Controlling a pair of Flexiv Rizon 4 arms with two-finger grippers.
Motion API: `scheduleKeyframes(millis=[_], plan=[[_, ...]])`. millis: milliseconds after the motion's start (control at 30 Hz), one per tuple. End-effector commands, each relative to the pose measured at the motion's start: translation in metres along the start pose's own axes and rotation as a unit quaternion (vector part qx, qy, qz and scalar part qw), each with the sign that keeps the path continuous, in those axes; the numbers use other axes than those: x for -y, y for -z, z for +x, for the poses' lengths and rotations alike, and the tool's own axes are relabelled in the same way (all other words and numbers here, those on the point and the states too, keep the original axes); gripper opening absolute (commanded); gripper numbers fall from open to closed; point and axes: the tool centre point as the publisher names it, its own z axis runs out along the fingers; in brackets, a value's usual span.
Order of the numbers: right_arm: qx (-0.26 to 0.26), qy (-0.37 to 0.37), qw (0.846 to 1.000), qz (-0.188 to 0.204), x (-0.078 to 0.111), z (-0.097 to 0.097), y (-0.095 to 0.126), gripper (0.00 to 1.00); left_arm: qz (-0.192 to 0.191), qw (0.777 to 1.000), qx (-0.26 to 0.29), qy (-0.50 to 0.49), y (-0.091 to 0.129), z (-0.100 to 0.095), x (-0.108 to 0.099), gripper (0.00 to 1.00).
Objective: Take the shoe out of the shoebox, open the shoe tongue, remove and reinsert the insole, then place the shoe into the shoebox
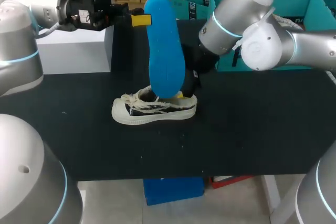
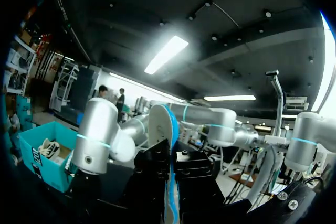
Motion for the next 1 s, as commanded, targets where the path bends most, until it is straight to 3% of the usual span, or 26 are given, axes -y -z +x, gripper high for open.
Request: scheduleKeyframes(millis=[33, 400, 633, 1000], plan=[[-0.019, 0.0, 1.0, 0.018, -0.013, -0.009, -0.009, 1.0, 0.001, 1.0, 0.0, -0.001, 0.0, 0.0, -0.001, 0.0], [-0.041, -0.017, 0.996, 0.076, -0.026, -0.012, -0.025, 1.0, 0.001, 1.0, 0.0, -0.001, 0.0, 0.0, -0.001, 0.0], [-0.043, -0.016, 0.99, 0.132, -0.031, -0.012, -0.029, 1.0, 0.001, 1.0, 0.0, -0.001, 0.0, 0.0, -0.001, 0.0], [-0.053, -0.021, 0.988, 0.147, -0.026, -0.009, -0.039, 1.0, 0.001, 1.0, 0.0, -0.001, 0.0, 0.0, -0.001, 0.0]])
